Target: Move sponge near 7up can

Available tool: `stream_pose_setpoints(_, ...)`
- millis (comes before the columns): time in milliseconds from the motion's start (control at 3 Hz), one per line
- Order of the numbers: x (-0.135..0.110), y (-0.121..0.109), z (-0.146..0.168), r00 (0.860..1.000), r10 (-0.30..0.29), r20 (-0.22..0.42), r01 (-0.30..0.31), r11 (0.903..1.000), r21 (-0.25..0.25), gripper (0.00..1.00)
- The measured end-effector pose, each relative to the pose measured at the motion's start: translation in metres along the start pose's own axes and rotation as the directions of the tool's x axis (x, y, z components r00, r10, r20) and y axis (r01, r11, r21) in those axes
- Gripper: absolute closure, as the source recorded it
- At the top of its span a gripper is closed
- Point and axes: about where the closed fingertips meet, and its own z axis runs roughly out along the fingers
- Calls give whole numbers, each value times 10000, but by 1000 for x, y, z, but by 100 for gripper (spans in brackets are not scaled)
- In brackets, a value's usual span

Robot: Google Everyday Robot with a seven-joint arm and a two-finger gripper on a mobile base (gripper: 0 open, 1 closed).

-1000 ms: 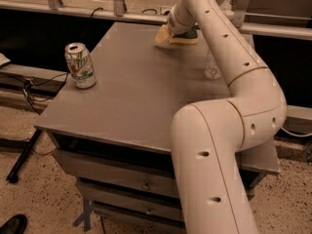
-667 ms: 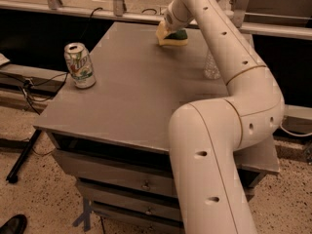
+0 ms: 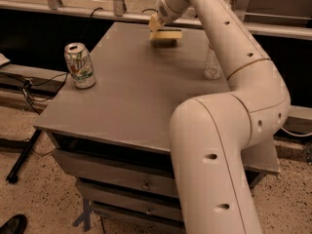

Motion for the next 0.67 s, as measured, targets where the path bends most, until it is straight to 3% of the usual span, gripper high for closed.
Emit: stream_pose_setpoints(667,-10,36,-43,9920,-942,843,991,9935,-565,100)
